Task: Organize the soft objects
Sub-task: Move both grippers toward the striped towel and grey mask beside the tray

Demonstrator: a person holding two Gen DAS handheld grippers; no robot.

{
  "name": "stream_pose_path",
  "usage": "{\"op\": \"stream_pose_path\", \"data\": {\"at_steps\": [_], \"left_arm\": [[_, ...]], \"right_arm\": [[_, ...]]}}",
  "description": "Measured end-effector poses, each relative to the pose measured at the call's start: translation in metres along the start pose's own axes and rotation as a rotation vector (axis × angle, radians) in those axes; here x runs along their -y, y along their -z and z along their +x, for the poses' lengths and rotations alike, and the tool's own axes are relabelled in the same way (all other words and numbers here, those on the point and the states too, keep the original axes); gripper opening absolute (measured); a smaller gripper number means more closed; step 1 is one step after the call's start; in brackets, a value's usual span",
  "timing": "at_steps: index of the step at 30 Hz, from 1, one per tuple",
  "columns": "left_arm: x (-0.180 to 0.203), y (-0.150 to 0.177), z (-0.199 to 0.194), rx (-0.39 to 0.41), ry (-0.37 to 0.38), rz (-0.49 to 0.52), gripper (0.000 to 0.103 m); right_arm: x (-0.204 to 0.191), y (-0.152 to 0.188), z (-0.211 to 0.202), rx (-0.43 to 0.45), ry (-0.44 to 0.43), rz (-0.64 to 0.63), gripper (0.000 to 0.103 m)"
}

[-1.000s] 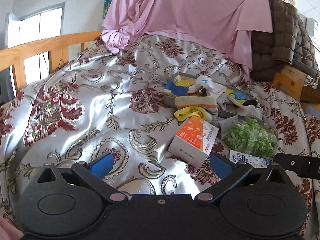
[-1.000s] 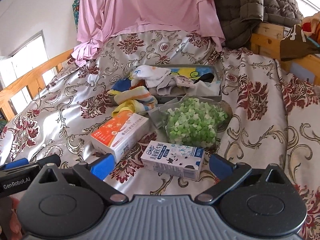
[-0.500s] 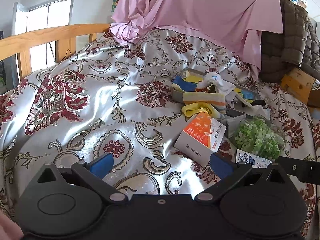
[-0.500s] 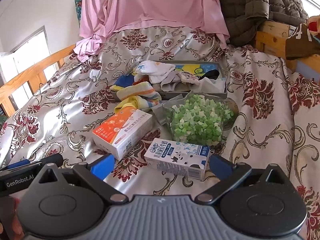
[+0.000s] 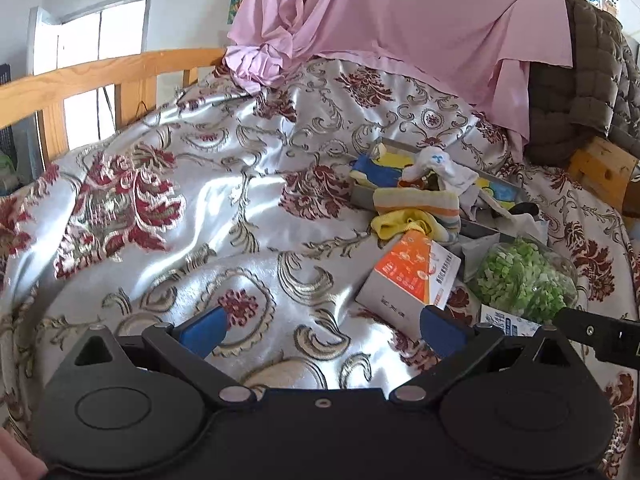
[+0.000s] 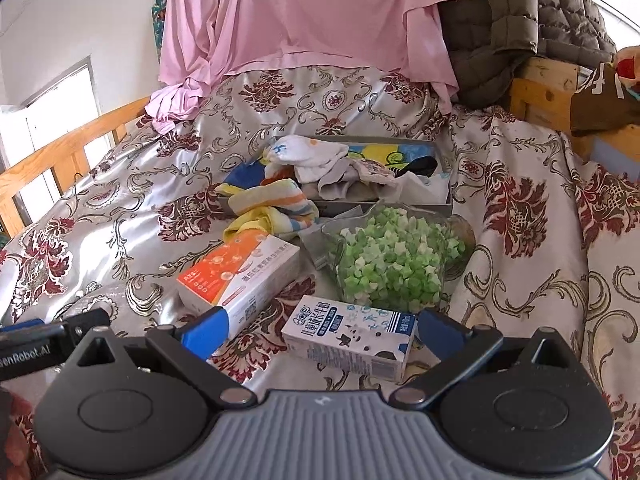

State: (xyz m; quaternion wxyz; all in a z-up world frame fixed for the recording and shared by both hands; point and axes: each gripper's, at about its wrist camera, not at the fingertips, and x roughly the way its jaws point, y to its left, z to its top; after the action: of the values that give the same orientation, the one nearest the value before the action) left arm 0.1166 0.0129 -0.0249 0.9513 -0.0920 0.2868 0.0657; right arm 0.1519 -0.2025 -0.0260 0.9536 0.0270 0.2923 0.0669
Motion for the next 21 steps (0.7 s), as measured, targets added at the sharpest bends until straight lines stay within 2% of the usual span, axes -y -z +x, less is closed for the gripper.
{"op": "stream_pose_path", "data": {"at_steps": [10, 15, 21], "left_arm": [[0.007, -0.025, 0.016, 0.001, 0.021, 0.081, 0.102], [0.010, -0.037, 0.033, -0.025, 0.091, 0.149, 0.102], [0.019, -0.046, 0.050, 0.052, 0.110, 0.275, 0.102]], "right_arm": [[0.002, -0.004, 0.009, 0.013, 0.021, -0.017, 0.103], [0.005, -0.004, 0.010, 0.027, 0.033, -0.012, 0.103], [0.006, -0.006, 0.019, 0.021, 0.055, -0.019, 0.103]]}}
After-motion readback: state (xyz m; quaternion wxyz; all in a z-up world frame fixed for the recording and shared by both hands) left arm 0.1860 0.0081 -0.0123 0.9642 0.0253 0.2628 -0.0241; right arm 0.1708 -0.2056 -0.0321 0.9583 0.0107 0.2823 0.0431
